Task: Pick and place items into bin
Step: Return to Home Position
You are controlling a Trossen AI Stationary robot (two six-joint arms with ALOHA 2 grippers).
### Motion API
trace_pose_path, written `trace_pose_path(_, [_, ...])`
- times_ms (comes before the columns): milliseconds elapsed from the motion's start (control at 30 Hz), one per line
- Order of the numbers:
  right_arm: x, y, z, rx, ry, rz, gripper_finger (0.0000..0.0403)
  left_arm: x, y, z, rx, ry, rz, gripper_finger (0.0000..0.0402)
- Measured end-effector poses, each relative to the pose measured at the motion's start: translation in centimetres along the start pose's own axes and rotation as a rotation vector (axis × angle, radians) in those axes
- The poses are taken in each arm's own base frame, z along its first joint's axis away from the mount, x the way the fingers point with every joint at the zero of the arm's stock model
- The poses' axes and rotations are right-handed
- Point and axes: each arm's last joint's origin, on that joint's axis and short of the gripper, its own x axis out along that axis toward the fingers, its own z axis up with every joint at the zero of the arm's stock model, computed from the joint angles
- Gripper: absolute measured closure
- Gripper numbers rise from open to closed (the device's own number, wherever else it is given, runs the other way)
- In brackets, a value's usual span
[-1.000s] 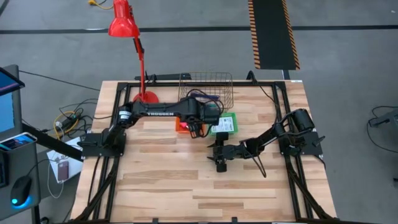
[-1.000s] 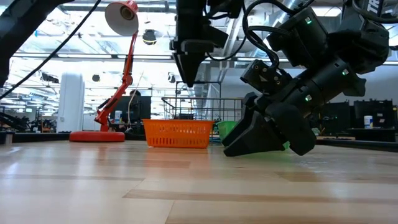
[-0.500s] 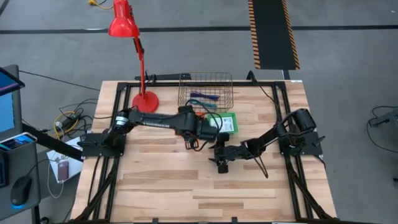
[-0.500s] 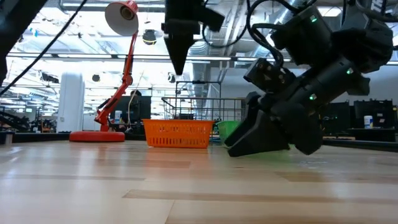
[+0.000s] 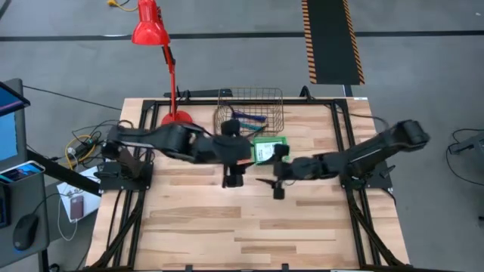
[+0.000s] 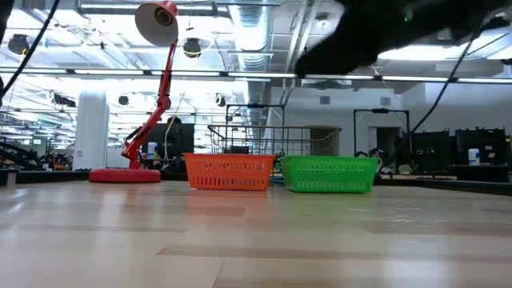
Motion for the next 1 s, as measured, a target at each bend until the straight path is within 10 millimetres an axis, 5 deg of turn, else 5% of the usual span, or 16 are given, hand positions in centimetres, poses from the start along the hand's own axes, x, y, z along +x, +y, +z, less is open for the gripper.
trace_pose_path(233, [-7.6, -2.8, 4.0, 0.041, -0.126, -0.011, 0.0162, -3.1, 2.4, 0.6, -0.031, -0.099, -0.02, 0.0175])
trace_pose_path(600, [-19.8, -6.8, 4.3, 0.142, -0.355, -0.021, 0.0162, -2.0, 3.8, -2.4, -0.124, -0.11, 0.028, 0.0175])
trace_pose_path(800, [-23.4, -7.6, 3.0, 0.168, -0.424, 0.03, 0.0162, -2.1, 3.5, -6.6, -0.169, -0.223, 0.022, 0.0175])
trace_pose_path(1000, [-24.6, -7.9, 1.8, 0.184, -0.411, 0.065, 0.0162, -2.5, 3.2, -14.0, -0.279, -0.48, -0.047, 0.0175])
